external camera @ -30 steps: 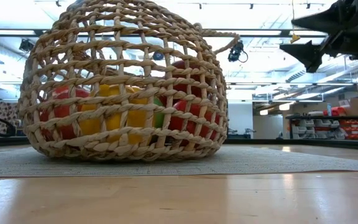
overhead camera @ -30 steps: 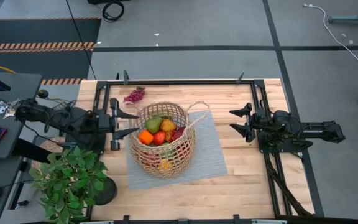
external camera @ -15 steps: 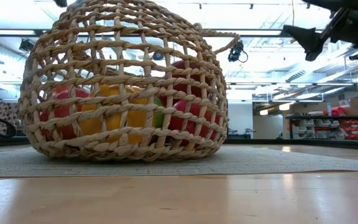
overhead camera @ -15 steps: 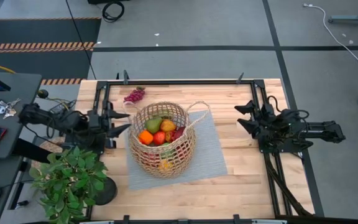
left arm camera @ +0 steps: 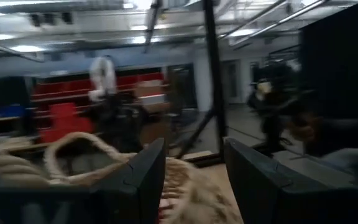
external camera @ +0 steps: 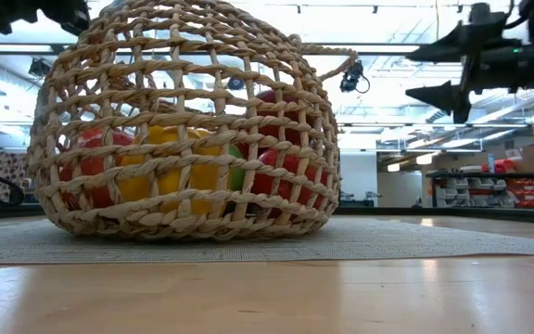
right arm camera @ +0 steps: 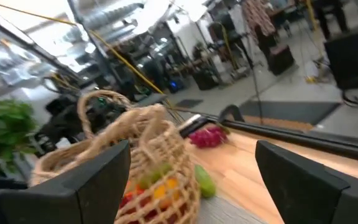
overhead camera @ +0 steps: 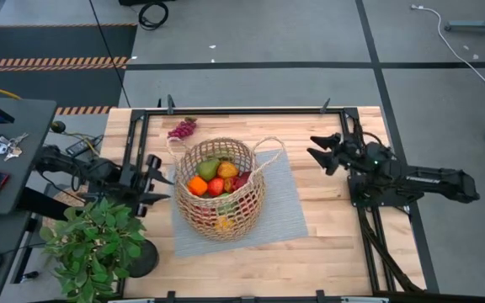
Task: Build produce basket
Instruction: Put the green cucumber into the brown woven basket
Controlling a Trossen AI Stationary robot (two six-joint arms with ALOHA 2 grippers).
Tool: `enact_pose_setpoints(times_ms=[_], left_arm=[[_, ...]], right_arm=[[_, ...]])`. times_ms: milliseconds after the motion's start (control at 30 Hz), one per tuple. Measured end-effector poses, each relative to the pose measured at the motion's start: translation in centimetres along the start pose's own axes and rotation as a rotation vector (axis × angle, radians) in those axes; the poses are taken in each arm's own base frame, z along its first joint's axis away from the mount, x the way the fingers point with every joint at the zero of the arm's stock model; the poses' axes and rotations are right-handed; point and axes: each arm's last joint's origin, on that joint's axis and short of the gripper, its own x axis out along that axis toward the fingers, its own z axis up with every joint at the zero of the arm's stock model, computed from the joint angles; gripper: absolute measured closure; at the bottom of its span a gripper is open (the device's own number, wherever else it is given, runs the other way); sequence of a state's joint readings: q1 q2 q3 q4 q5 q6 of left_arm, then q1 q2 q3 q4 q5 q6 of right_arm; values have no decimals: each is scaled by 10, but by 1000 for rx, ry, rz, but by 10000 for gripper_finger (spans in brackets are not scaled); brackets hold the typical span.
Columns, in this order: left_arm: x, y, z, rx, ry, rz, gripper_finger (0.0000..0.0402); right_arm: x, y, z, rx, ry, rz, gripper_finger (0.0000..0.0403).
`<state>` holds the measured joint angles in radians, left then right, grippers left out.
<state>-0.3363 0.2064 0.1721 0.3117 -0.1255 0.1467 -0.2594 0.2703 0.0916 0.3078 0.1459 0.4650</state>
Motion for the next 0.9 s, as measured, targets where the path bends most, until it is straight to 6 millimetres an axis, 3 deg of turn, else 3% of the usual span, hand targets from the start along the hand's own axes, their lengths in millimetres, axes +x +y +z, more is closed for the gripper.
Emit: enact_pose_setpoints(times_ms=[333, 500, 733, 900], left_arm=[[-5, -3, -18, -107, 145, -38, 230], [-6, -3, -23, -207, 196, -32, 230], [-6, -3, -23, -243, 201, -28, 230], [-6, -3, -23, -243, 200, -28, 230]], right_arm=[[39, -24, 11, -48, 177, -142, 55], [60, -37, 11, -112, 150, -157, 55], [80, -50, -9, -156, 209, -140, 55], [84, -46, -20, -159, 277, -62, 55]])
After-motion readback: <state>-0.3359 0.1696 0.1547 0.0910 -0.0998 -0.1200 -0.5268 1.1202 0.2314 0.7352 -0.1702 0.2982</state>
